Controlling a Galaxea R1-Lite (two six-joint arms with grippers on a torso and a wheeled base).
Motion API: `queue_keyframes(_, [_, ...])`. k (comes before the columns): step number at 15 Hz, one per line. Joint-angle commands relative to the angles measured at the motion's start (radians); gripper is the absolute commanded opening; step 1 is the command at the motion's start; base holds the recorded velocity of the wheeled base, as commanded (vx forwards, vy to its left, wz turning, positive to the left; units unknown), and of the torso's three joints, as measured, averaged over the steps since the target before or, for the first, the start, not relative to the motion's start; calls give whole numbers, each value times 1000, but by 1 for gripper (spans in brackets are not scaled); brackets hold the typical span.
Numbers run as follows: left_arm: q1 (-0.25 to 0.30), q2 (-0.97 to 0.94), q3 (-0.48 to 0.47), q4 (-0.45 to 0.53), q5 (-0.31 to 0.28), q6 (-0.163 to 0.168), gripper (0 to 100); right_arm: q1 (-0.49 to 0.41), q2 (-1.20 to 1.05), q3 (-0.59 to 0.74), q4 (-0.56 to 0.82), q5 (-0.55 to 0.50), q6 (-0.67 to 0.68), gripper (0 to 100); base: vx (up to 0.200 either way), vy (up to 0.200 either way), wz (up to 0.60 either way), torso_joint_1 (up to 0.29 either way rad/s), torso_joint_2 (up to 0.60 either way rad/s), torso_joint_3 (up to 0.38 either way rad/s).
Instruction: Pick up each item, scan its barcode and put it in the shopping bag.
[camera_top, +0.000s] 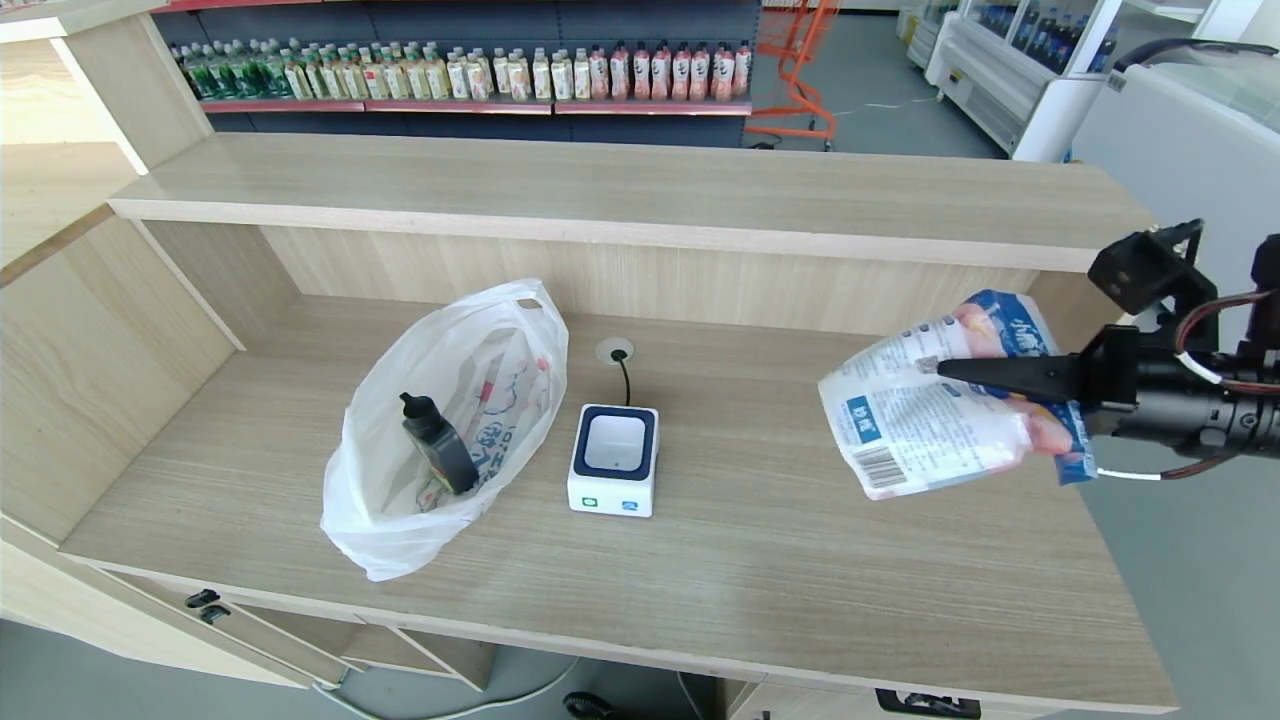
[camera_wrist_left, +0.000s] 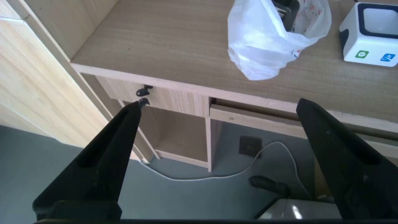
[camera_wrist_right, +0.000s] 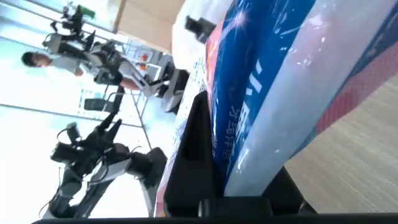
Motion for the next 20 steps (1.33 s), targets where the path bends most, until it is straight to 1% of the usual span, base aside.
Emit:
queue_keyframes(1, [0,0,0,0,0,0,100,59,-122,4,29,70,2,0,0,0,0,0,0,0])
queue_keyframes(4, [0,0,0,0,0,0,100,195,-177,16,80,73,40,0,0,0,0,0,0,0])
queue_keyframes(7, [0,0,0,0,0,0,100,247,-180,16,97,70,71,0,0,0,0,0,0,0])
queue_keyframes(9, [0,0,0,0,0,0,100,253,-188,12,97,70,105,0,0,0,0,0,0,0])
queue_keyframes(15, [0,0,0,0,0,0,100,252,-217,26,97,68,106,0,0,0,0,0,0,0])
queue_keyframes(20, [0,0,0,0,0,0,100,269,-231,35,97,68,105,0,0,0,0,0,0,0])
